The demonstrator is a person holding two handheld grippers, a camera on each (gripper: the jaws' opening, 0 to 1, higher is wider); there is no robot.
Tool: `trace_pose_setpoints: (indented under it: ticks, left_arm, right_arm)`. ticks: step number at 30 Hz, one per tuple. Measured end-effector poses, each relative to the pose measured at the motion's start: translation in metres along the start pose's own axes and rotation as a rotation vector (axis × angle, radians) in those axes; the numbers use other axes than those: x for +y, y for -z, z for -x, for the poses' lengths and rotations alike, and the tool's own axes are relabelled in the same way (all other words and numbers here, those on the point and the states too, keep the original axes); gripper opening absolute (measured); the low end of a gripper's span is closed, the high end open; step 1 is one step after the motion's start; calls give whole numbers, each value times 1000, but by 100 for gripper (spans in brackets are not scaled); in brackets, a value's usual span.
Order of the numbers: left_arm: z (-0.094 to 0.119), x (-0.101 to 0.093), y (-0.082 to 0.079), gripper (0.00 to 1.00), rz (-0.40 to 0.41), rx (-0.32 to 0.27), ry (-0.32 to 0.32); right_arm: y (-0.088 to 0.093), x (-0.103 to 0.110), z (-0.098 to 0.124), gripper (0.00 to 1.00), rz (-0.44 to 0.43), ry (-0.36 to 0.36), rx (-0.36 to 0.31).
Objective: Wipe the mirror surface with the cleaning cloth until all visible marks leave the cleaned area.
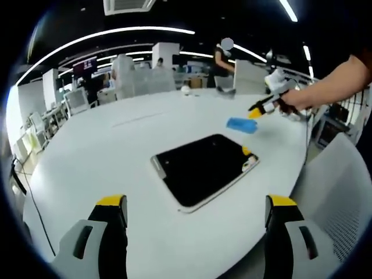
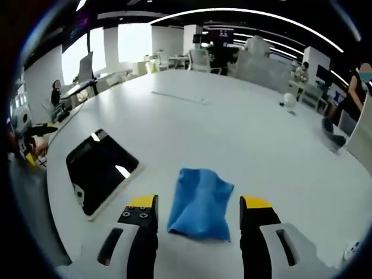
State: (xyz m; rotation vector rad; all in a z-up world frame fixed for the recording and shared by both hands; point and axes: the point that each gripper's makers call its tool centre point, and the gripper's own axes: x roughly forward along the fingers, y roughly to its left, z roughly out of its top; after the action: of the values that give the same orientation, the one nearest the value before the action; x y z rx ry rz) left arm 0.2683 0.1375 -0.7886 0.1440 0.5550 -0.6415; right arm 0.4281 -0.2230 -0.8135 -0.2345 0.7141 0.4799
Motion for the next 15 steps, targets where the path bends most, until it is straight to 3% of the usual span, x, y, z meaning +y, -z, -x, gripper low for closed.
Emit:
trace_pose_setpoints:
  ticks: [5,9,15]
  left_arm:
    - [-1,-1,4,99,-8,21,4]
    - [-1,-1,6,99,1,29,6]
    - [-1,2,8,99,4,42,-7]
  right_arm:
    - [7,-1,-12,47,-21,-17,18]
    - [10,-2,-22,33,-21,-26,35]
    - [10,1,-38,22,-50,-15,43]
